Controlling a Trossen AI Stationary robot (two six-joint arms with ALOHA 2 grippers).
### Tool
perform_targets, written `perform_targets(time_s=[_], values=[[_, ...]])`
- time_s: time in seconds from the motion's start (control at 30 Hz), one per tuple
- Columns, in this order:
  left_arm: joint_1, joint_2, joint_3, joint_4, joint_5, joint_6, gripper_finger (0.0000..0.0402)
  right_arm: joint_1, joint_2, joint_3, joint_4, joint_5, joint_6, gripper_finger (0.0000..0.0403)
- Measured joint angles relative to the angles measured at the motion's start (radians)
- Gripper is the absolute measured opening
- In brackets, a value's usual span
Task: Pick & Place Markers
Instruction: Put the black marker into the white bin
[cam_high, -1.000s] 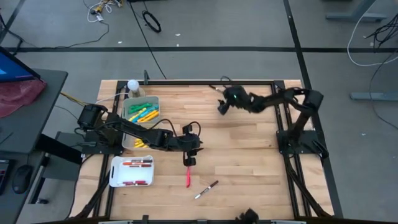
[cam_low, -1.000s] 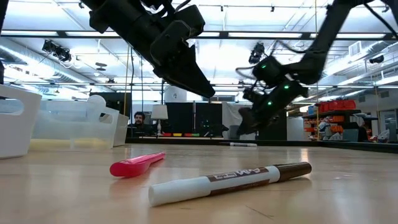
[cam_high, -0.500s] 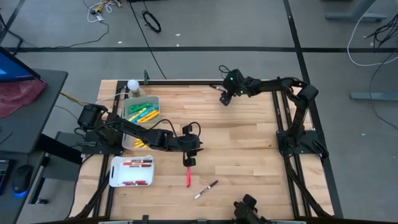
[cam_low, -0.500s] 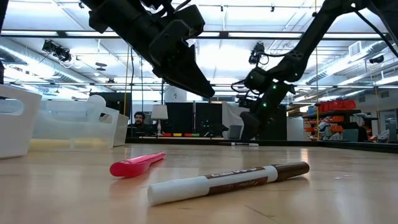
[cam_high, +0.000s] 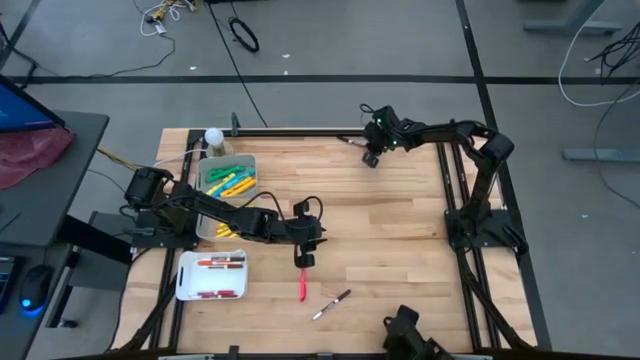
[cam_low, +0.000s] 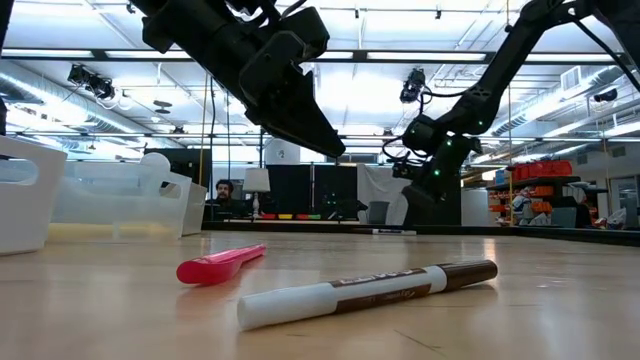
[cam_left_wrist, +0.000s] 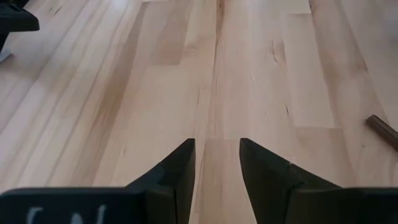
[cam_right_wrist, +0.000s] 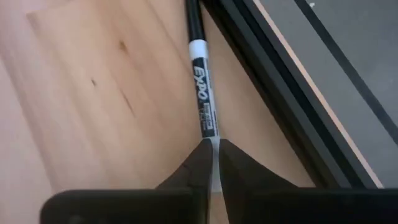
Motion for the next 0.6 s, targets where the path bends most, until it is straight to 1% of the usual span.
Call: perform_targets(time_s=[0.07,0.13,0.23,0.33,0.4,0.5,0.6], values=[[0.0,0.0,0.0,0.0,0.0,0.0,0.0131,-0.007,0.0,0.008,-0.016,-0.009,0.004,0.0027],[0.0,0.0,0.0,0.0,0.0,0.0,0.0131,-0.01,0.002,0.033,-0.058,-0.034,-0.008,0.0032],[0.0,0.0,0.0,0.0,0.0,0.002,0.0131,-0.011,0.024,0.071,-0.133,-0.054,-0.027,0.0055],[0.0,0.0,0.0,0.0,0.0,0.002,0.0131,-0.011,0.061,0.127,-0.198,-0.037,-0.039,0.008],[0.001,0.0,0.0,0.002,0.0,0.002,0.0131,-0.011,0.088,0.174,-0.246,-0.025,-0.053,0.0088],[0.001,0.0,0.0,0.003,0.0,0.0,0.0131,-0.011,0.13,0.25,-0.342,-0.024,-0.087,0.0088],[0.001,0.0,0.0,0.003,0.001,0.0,0.0131,-0.008,0.16,0.305,-0.414,-0.028,-0.131,0.0074]])
